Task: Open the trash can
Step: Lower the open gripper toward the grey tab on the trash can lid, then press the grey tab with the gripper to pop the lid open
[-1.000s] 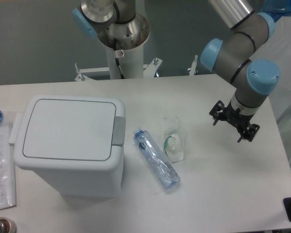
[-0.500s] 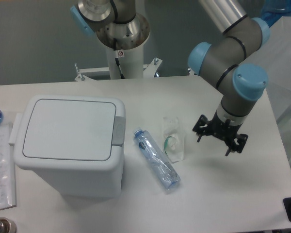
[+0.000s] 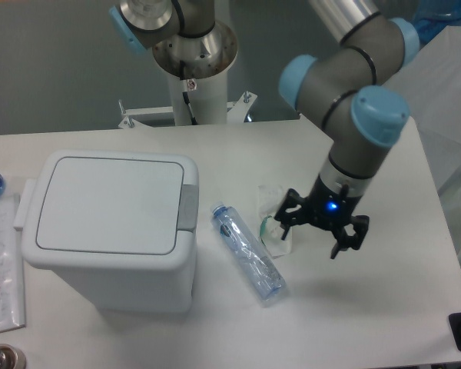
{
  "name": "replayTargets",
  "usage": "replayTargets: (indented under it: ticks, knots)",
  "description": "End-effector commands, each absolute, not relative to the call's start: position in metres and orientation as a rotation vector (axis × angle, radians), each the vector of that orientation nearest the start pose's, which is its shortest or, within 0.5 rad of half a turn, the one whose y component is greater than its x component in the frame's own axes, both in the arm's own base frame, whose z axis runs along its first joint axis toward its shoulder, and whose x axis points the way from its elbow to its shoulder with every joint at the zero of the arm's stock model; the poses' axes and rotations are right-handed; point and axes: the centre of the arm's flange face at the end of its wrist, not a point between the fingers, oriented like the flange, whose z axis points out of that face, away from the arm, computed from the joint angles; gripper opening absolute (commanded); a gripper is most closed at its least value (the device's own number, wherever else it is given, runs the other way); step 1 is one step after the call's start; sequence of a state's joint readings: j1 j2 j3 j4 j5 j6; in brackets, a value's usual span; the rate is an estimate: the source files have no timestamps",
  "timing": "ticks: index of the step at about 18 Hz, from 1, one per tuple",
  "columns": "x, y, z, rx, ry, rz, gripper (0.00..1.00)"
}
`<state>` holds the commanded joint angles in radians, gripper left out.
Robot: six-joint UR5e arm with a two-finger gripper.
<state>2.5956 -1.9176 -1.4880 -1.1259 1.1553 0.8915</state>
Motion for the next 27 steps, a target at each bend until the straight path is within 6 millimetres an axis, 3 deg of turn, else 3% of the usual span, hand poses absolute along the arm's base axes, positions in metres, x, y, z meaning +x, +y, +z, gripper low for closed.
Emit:
replayTargets:
  ticks: [5, 8, 12, 18, 27]
  knots:
    - [-0.423, 0.502, 0.425, -2.608, -0.138, -0.151, 1.00]
    - [-0.415, 0.503, 0.446, -2.537, -0.165, -0.191, 1.00]
    - [-0.412, 0.504, 0.456, -2.508, -0.206, -0.211, 1.00]
    - [-0.389, 0.498, 0.490, -2.445, -0.210, -0.223, 1.00]
    - [-0.375, 0.500, 0.465, -2.477, -0.207, -0.270, 1.00]
